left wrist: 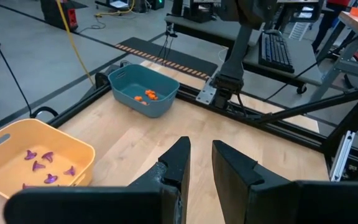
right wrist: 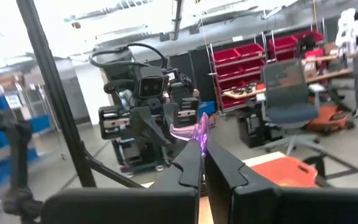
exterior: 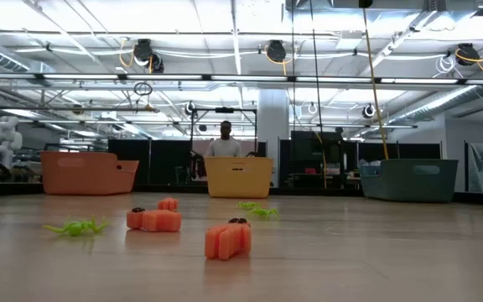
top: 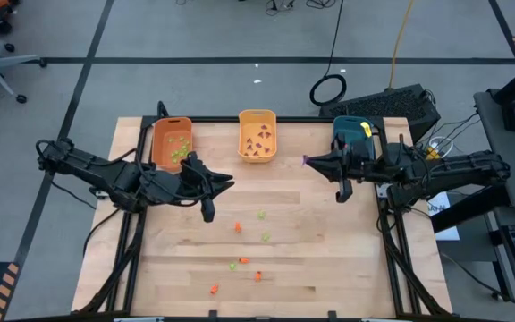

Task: Sort Halloween decoration
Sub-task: Put the purple witch hat toy into the yellow bin

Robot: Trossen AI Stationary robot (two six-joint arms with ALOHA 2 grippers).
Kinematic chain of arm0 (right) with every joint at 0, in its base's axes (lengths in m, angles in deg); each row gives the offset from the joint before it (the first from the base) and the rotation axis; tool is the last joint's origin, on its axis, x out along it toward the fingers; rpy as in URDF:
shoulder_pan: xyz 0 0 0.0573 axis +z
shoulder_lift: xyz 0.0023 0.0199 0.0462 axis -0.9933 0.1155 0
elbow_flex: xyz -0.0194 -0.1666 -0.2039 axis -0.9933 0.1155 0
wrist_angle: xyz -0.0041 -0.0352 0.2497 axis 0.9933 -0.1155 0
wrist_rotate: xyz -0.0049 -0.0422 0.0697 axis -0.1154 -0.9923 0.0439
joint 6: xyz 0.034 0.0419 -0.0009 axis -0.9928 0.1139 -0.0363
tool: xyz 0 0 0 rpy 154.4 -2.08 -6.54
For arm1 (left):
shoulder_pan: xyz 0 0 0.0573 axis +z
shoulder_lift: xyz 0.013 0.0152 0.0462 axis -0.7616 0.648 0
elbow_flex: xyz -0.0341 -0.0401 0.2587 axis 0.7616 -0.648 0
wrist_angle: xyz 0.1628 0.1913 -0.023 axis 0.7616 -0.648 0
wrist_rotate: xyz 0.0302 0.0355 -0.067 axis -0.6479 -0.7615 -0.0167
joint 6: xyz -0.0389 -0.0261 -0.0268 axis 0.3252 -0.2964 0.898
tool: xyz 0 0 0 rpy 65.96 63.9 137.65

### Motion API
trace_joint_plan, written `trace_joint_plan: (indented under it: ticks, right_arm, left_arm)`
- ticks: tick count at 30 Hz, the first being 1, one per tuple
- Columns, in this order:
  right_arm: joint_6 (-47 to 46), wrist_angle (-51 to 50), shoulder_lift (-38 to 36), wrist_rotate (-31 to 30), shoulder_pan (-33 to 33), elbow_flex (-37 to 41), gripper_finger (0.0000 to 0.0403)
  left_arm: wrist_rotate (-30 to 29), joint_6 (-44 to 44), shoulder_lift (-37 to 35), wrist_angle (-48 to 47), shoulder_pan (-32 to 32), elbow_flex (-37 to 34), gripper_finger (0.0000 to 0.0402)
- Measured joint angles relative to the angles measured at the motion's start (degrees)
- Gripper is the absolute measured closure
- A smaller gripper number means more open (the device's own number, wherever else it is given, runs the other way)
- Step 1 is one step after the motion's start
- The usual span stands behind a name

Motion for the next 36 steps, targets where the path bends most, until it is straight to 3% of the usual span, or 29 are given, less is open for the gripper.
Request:
trace_joint_plan:
  ticks: [10,18,26,36]
  right_arm:
    - [-13.70,-1.53,0.00,-0.39,0.00,0.00,0.0403]
    - [-13.24,-3.59,0.00,-5.98,-0.40,0.00,0.0403]
    - [-12.92,-4.44,0.02,-6.27,-4.63,-0.25,0.0403]
    - [-9.93,-23.66,6.80,-3.23,-12.07,-12.74,0.0403]
  left_arm:
    - [0.01,0.03,0.00,0.07,0.00,0.00,0.0336]
    - [0.01,0.04,0.00,0.07,0.00,0.00,0.0336]
    - [-0.71,-0.04,0.00,-0.34,0.00,0.00,0.0336]
    - [-2.20,-0.53,0.19,-3.21,0.02,0.00,0.0336]
